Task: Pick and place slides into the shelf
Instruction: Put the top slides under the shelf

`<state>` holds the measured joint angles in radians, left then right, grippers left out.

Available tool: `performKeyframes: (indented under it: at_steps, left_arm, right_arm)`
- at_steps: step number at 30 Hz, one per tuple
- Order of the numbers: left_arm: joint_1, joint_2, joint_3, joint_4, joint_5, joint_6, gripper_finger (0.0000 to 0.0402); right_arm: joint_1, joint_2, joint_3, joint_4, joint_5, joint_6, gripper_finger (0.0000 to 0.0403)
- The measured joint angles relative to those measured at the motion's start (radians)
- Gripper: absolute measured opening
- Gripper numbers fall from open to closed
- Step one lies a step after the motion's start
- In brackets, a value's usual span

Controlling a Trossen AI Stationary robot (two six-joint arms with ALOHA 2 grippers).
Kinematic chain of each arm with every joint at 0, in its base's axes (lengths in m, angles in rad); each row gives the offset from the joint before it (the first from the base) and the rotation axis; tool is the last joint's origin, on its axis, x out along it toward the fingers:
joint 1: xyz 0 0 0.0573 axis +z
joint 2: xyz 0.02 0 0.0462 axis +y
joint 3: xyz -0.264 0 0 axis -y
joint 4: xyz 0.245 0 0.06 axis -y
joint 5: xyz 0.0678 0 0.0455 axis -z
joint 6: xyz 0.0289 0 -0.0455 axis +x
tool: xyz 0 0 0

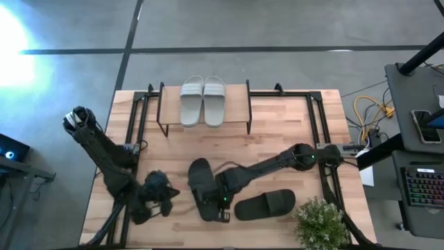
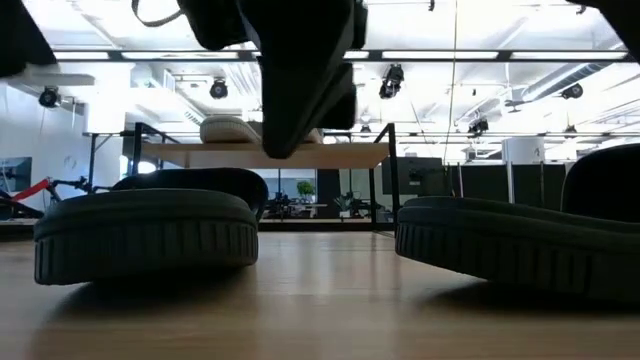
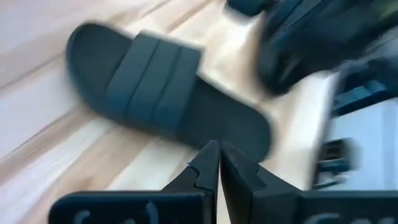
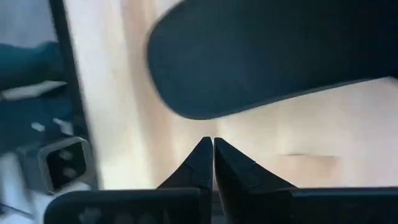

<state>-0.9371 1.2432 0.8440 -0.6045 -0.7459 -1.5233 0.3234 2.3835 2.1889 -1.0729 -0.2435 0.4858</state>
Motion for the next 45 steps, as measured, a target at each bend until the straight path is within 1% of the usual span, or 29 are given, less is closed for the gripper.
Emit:
performKeyframes:
  at_steps: [4,6,12,15,18,20,23,27,30,35,39,42,45]
  left_arm:
    - [-0.111,-0.06,-0.005,-0.008,-0.18,-0.068,0.0]
    - [-0.155,-0.082,-0.018,-0.011,-0.236,-0.068,0.0]
    - [-0.222,-0.151,-0.078,-0.038,-0.264,-0.066,0.0]
    - [-0.265,-0.198,-0.099,-0.043,-0.277,-0.017,0.0]
    - [-0.308,-0.243,-0.118,-0.045,-0.28,0.018,0.0]
    - [-0.338,-0.273,-0.118,-0.04,-0.294,0.047,0.0]
    - [-0.381,-0.303,-0.104,-0.032,-0.309,0.149,0.0]
    - [-0.409,-0.343,-0.082,-0.019,-0.311,0.286,0.0]
    - [-0.413,-0.366,-0.077,0.026,-0.311,0.361,0.0]
    - [-0.413,-0.381,-0.075,0.096,-0.308,0.47,0.0]
    - [-0.414,-0.381,-0.075,0.108,-0.307,0.509,0.0]
    - [-0.414,-0.378,-0.076,0.108,-0.307,0.509,0.0]
    - [-0.414,-0.377,-0.077,0.108,-0.307,0.509,0.0]
  right_arm:
    - [0.011,0.0,-0.005,0.043,0.035,0.157,0.0009]
    - [0.02,-0.001,-0.005,0.05,0.05,0.249,0.0009]
    - [0.089,0.0,-0.005,0.074,0.142,0.616,0.0009]
    - [0.123,0.002,-0.01,0.094,0.193,0.775,0.0009]
    - [0.147,0.003,-0.02,0.095,0.246,0.906,0.0009]
    - [0.154,0.003,-0.034,0.117,0.259,0.963,0.0009]
    - [0.157,0.004,-0.064,0.214,0.256,1.013,0.0009]
    - [0.156,0.004,-0.121,0.361,0.272,1.086,0.0009]
    - [0.156,0.005,-0.145,0.374,0.288,1.112,0.0009]
    - [0.164,0.005,-0.153,0.373,0.264,1.115,0.0009]
    - [0.174,0.005,-0.155,0.386,0.244,1.137,0.0009]
    - [0.185,0.005,-0.137,0.405,0.211,1.121,0.0009]
    - [0.197,0.002,-0.131,0.406,0.207,1.111,0.0009]
